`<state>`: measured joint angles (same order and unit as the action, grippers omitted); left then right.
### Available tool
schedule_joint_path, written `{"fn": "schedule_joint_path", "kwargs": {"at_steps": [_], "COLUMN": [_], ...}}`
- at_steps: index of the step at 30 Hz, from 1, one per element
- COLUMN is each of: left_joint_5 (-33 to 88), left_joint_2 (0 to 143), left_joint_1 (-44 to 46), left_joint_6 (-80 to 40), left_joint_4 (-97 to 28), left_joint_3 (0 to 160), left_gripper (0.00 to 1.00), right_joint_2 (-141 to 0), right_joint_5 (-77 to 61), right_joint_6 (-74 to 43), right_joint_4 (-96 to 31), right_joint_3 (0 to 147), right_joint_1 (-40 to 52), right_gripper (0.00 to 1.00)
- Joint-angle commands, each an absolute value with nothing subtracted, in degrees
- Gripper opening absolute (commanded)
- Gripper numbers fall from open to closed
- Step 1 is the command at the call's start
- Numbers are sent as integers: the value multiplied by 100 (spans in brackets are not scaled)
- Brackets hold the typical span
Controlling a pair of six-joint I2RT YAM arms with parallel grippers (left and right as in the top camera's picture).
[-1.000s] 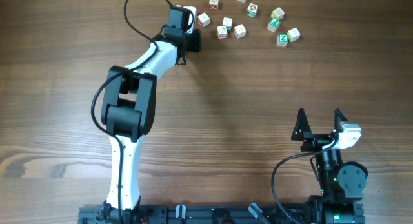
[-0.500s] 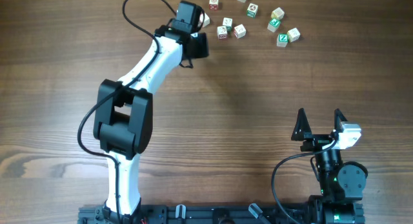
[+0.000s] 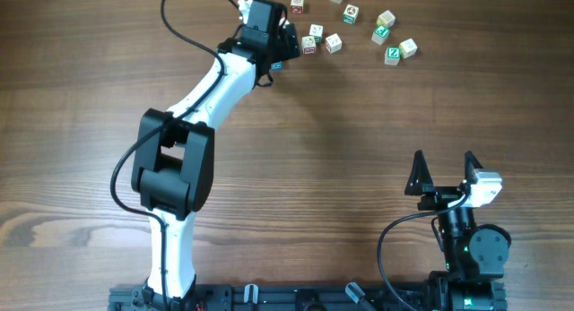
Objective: Form a horizontal line
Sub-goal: 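Grasp the red-lettered 'U' block with the left gripper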
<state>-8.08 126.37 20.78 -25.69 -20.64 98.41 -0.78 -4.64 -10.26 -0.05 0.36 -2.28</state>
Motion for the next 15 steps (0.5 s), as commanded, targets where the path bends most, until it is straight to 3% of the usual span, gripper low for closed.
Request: {"fn": "schedule_joint_path", "kwargs": {"at_steps": [1, 9, 13, 15], "left_joint_5": [-849, -541, -541, -541], "left_joint_2": [13183, 13655, 13666, 13666], "left_joint_1": [1997, 2029, 2036, 2040], "left_joint_6": [-2591, -2574, -2576, -2574], "left_joint_4": [-1861, -1498, -1518, -1518], "left_joint_3": [9815, 9815, 9815, 9815], "left_gripper": [96, 94, 50, 40], "right_joint_2": [-43, -43, -43, -43], "right_joint_5": [-388, -388, -388, -388], "right_joint_6": [-1061, -1061, -1061, -1063], "right_joint_4": [8, 8, 5, 8], "right_joint_3": [30, 30, 30, 30], "right_joint_1": [-204, -204, -204, -204], "right_gripper": [100, 100, 100, 100]}}
